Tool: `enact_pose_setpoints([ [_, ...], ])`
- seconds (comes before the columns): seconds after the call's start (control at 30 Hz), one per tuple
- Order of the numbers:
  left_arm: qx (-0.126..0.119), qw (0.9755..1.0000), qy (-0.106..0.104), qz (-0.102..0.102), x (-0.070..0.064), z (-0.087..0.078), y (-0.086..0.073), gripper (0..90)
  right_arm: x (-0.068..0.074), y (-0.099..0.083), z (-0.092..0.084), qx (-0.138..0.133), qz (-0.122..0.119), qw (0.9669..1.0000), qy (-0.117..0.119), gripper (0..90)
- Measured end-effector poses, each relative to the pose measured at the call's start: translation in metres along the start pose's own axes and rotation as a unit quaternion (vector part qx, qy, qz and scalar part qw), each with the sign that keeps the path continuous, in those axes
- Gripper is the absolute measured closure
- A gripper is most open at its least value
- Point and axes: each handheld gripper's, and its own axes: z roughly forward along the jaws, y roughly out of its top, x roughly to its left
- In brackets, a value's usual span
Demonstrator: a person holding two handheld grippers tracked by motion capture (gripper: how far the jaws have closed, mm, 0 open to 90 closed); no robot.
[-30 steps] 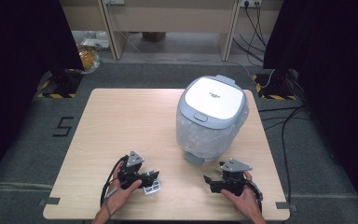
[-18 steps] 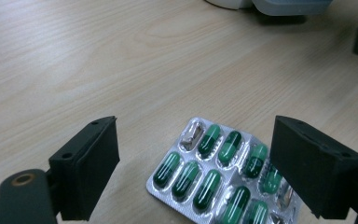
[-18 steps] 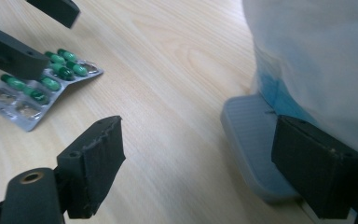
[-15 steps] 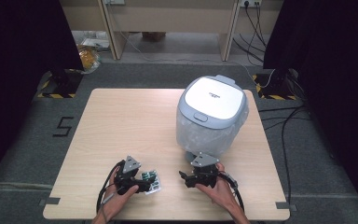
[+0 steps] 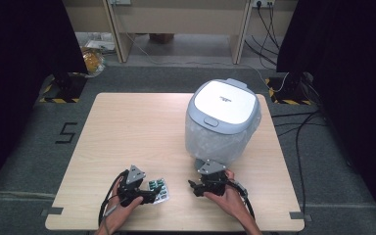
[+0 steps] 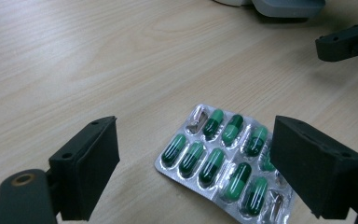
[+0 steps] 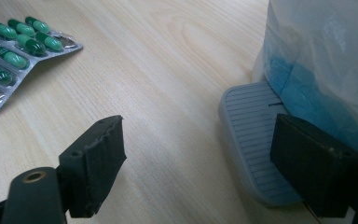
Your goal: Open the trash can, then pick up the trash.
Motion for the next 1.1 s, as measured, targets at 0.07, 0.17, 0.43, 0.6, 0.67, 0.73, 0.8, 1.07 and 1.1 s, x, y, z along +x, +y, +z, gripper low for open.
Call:
enact_pose_setpoints([
  [0.07,0.000,1.0000,0.001,-0.001,0.001,-0.001,-0.001,14.9,0.000,0.000,0.001,0.003,-0.001,1.0000,-0.002,17.9],
  [0.17,-0.001,1.0000,0.001,-0.002,0.001,-0.003,-0.002,15.0,0.001,-0.001,0.003,0.012,-0.003,0.9999,-0.002,17.9],
  [0.43,-0.002,1.0000,0.001,-0.005,0.003,-0.005,-0.004,14.9,0.001,-0.003,0.008,0.026,-0.001,0.9997,-0.002,17.8],
  [0.6,0.000,0.9999,0.001,-0.012,0.003,-0.004,-0.006,14.9,0.000,-0.003,0.008,0.027,-0.004,0.9996,0.001,17.8],
  [0.67,0.001,0.9999,0.001,-0.010,0.001,-0.004,-0.006,14.9,0.000,-0.003,0.008,0.028,-0.005,0.9996,0.000,17.8],
  [0.73,0.003,1.0000,-0.001,-0.007,-0.001,-0.003,-0.007,14.9,0.000,-0.003,0.008,0.027,-0.008,0.9996,0.001,17.8],
  [0.8,0.004,1.0000,-0.004,-0.007,-0.003,-0.002,-0.007,15.0,0.000,-0.003,0.008,0.028,-0.008,0.9996,0.000,17.8],
  [1.07,0.002,0.9999,-0.012,-0.003,-0.007,-0.001,-0.012,14.9,0.002,-0.002,0.009,0.034,-0.015,0.9993,-0.004,17.7],
  [1.1,0.002,0.9999,-0.011,-0.001,-0.006,-0.001,-0.012,15.0,0.002,-0.002,0.009,0.034,-0.017,0.9993,-0.005,17.6],
])
